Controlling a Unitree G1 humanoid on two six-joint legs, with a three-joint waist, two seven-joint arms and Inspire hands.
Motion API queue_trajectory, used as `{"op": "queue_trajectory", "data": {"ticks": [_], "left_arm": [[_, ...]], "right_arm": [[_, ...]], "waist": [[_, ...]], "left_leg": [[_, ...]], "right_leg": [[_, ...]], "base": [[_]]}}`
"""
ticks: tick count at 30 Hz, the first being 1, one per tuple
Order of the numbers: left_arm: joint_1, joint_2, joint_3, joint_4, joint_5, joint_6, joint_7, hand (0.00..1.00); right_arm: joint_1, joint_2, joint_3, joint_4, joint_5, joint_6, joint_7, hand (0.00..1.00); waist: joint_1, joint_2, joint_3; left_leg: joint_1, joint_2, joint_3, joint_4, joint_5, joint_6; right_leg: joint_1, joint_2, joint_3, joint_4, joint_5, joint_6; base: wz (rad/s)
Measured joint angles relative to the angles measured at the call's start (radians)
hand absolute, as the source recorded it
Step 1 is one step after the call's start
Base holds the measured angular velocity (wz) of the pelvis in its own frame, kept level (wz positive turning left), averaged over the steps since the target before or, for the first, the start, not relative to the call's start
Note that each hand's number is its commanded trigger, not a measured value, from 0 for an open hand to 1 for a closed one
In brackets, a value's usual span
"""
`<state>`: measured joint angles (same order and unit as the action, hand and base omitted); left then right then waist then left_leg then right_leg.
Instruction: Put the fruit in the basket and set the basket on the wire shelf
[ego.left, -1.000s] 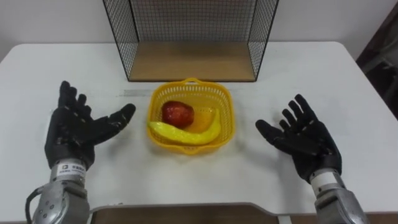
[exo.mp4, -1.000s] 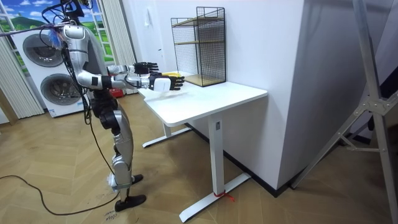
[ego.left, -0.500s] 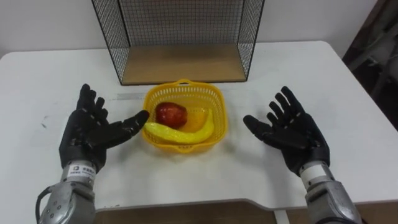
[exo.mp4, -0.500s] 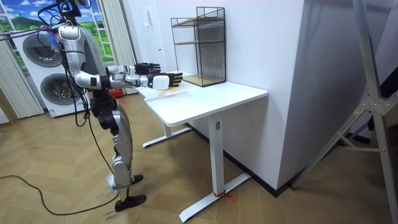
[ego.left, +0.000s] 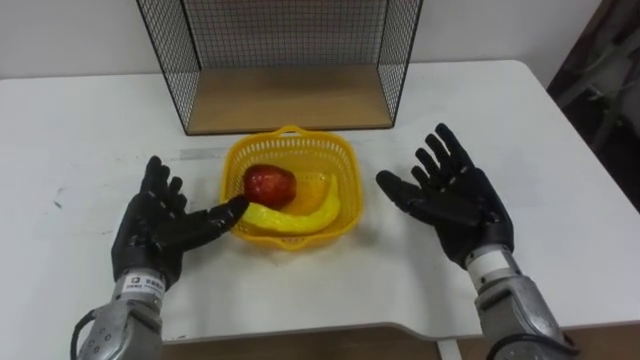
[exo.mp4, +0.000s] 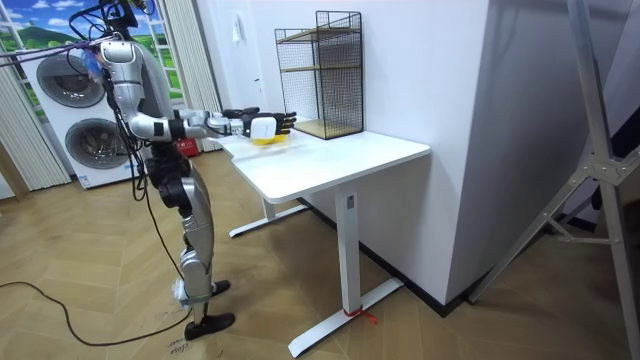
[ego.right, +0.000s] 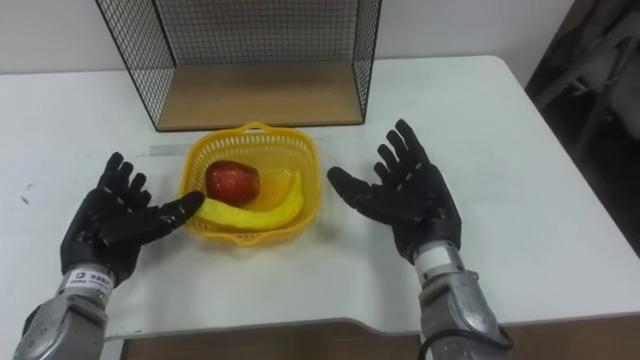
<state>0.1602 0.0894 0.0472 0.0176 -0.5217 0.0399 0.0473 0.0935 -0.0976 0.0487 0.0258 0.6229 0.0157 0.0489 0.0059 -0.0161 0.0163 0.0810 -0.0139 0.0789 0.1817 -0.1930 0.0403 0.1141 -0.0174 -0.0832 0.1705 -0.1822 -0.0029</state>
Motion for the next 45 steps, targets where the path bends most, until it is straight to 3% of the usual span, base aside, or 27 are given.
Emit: {"op": "queue_trajectory", "data": {"ticks": [10, 16, 22, 45], "left_arm": [[-0.023, -0.003, -0.043, 0.021, 0.0, 0.0, -0.022, 0.0], [-0.06, -0.004, -0.07, 0.076, 0.002, 0.005, -0.04, 0.0], [-0.061, -0.003, -0.093, 0.081, 0.005, 0.005, -0.065, 0.0], [-0.075, -0.003, -0.099, 0.082, 0.005, 0.006, -0.098, 0.0]], "right_arm": [[-0.004, 0.004, 0.013, 0.005, -0.002, 0.0, 0.028, 0.0], [-0.041, 0.003, 0.062, 0.091, -0.011, 0.001, 0.064, 0.0], [-0.041, 0.003, 0.092, 0.102, -0.01, 0.001, 0.091, 0.0], [-0.042, 0.002, 0.126, 0.134, -0.008, 0.001, 0.107, 0.0]], "waist": [[0.004, 0.003, -0.0002], [0.006, 0.021, -0.0038], [0.008, 0.03, -0.001], [0.006, 0.023, 0.0011]], "left_leg": [[-0.002, 0.001, 0.001, 0.0, 0.0, 0.0], [-0.014, 0.001, 0.001, 0.002, 0.0, 0.0], [-0.023, 0.001, 0.003, 0.001, 0.0, 0.0], [-0.029, 0.002, 0.004, 0.004, 0.0, -0.001]], "right_leg": [[-0.001, 0.0, -0.001, 0.001, 0.001, -0.001], [-0.016, 0.0, -0.001, 0.001, 0.003, -0.002], [-0.028, 0.0, -0.001, 0.001, 0.003, -0.002], [-0.032, 0.0, -0.001, 0.002, 0.003, -0.002]], "base": [[0.0], [-0.01], [0.0], [0.0]]}}
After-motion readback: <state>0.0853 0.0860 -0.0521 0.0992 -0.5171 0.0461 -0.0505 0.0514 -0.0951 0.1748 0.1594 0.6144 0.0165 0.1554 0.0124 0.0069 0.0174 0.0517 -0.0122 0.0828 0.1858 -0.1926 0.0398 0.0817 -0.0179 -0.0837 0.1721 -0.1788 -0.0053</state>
